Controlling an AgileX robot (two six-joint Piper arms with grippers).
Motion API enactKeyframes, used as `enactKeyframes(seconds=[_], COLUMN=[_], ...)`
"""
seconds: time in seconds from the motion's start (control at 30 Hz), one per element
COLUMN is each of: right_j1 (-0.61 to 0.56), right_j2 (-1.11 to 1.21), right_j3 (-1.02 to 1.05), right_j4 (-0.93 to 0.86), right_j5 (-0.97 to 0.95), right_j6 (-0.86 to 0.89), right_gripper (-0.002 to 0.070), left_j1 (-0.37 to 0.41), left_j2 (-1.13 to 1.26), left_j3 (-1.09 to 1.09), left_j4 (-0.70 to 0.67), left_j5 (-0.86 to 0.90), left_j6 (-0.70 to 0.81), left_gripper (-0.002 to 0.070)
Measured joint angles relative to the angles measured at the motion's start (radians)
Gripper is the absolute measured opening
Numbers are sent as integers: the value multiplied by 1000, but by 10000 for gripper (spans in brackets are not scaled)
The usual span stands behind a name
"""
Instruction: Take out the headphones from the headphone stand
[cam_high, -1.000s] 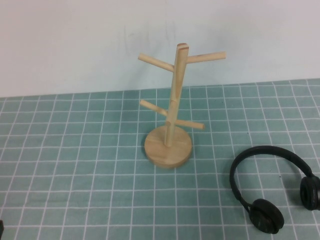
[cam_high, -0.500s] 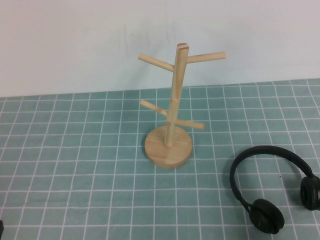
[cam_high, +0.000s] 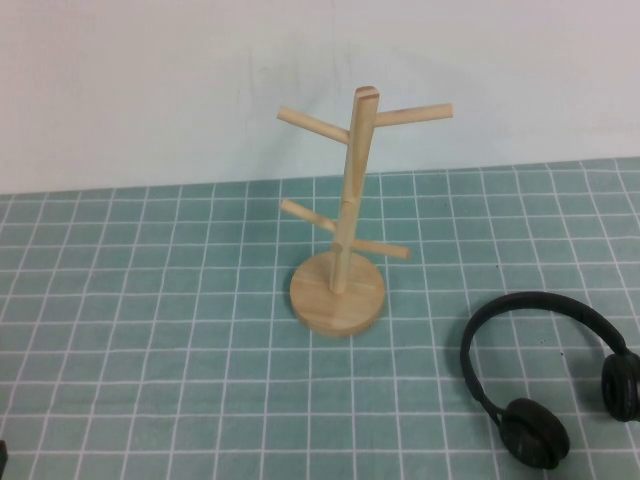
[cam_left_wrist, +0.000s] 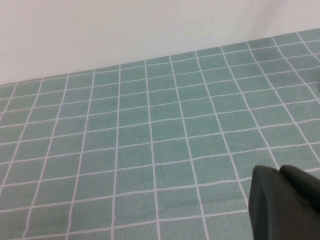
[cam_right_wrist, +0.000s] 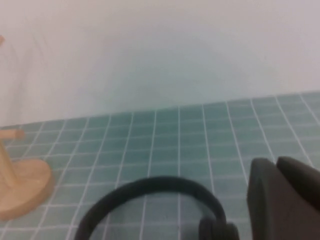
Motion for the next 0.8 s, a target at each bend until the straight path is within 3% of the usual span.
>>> enactKeyframes(seconds=[0.13,0.3,0.63,0.8], right_j1=[-10,-36,-37,-38], right_j2=[0,0,0,0], right_j3=[-6,-6,-8,-8], right_j4=[-194,-333,-349,-305], right_j5=[181,192,194,181], right_j6=[93,363,359,241], right_gripper=[-6,-6,-6,-6], left_j1=[0,0,0,0], left_j2=[0,0,0,0], left_j3=[0,0,0,0], left_j4=[0,0,0,0], left_j5=[0,0,0,0], left_j6=[0,0,0,0], left_gripper=[-7,-7,-7,-7])
